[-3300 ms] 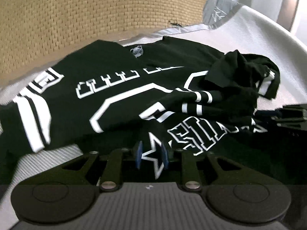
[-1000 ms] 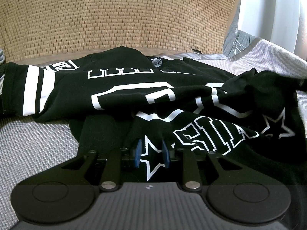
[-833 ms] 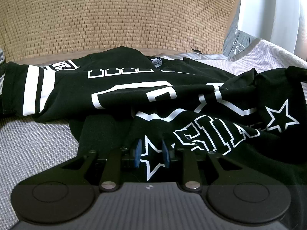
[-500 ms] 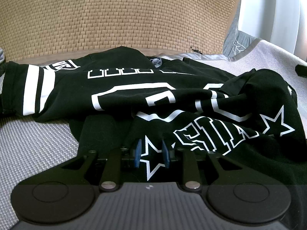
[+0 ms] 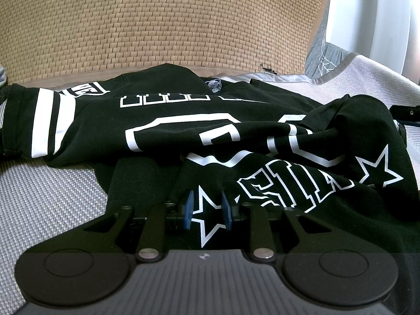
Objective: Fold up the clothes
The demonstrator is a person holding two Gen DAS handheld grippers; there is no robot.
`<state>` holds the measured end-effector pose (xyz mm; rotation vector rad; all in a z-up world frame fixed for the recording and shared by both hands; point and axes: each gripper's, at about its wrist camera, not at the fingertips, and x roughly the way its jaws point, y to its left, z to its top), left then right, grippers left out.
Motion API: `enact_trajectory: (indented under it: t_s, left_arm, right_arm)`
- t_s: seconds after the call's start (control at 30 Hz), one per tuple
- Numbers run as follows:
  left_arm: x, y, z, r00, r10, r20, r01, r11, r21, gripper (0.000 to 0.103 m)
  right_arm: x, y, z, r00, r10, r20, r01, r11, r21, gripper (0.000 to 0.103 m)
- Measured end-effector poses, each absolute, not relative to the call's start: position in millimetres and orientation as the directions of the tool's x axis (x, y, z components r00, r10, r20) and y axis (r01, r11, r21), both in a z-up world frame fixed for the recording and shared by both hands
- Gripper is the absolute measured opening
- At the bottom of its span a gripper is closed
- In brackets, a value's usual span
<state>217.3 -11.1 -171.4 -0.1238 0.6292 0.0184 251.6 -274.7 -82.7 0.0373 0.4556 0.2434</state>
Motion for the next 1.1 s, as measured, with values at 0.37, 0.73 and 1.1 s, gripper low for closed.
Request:
enact_trajectory:
  t_s: [0.37,0.73,1.1]
  left_arm:
    - [217.3,-9.3,-172.5,0.808,-0.029,-0.588,-0.048,0.992,-0.114,0.027]
    - [216.8,-7.8,-172.8,0.808,-0.035,-0.588,-0.04,0.993,-0.114,0.027]
    - [217.0,-7.2,-174.0,0.809,-0.039,-0.587,-0.04,0.992,-0.121,0.027]
  right_arm:
    - [273.1,-262.5,-95.4,0.82,0.32,-0.474,-0.307,0.946,0.108,0.045]
    - [269.9,-275.1,-88.7,0.868,0.27,-0.417,-0.243,0.963,0.118,0.007]
    - [257.1,-319.3,-71.3,0.959,0.088,-0.27,-0.032,0.978,0.205,0.0]
